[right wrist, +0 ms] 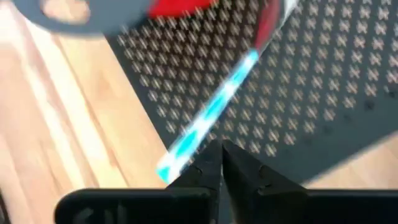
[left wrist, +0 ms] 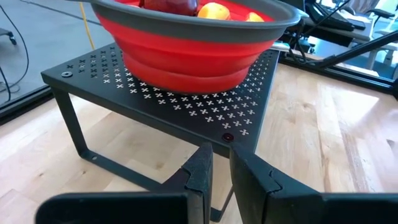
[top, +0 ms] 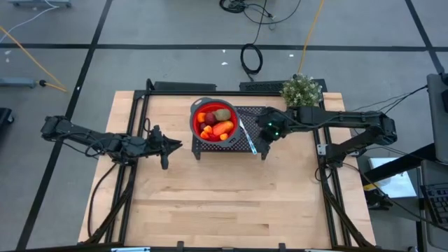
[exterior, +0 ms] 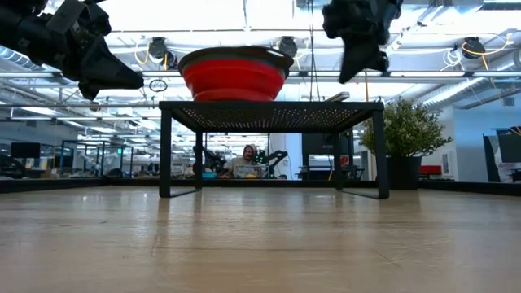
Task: Pick & Place Fruit
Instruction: Put the knife on the shelf
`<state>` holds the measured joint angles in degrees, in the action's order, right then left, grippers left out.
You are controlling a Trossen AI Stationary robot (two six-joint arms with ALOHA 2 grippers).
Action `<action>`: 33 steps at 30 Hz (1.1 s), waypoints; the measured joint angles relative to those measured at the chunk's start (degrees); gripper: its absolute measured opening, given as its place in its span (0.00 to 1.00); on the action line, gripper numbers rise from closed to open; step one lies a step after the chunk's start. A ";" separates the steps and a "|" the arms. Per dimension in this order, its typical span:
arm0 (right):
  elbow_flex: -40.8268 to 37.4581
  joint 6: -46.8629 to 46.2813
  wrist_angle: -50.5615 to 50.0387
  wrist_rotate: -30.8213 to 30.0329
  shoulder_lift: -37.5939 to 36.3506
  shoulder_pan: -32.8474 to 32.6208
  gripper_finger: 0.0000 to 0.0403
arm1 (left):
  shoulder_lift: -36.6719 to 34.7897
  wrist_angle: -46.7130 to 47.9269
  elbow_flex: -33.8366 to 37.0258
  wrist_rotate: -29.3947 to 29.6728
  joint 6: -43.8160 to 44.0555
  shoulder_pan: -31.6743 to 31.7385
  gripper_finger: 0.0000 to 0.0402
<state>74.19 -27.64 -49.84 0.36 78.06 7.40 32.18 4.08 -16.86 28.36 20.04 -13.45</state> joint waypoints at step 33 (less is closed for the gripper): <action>0.04 -7.25 7.10 7.45 0.05 1.90 0.62 | 0.00 -0.02 0.00 0.14 1.22 -0.02 0.13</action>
<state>74.24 -34.89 -42.74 7.81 78.11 9.30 32.18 4.05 -16.86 28.50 21.26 -13.47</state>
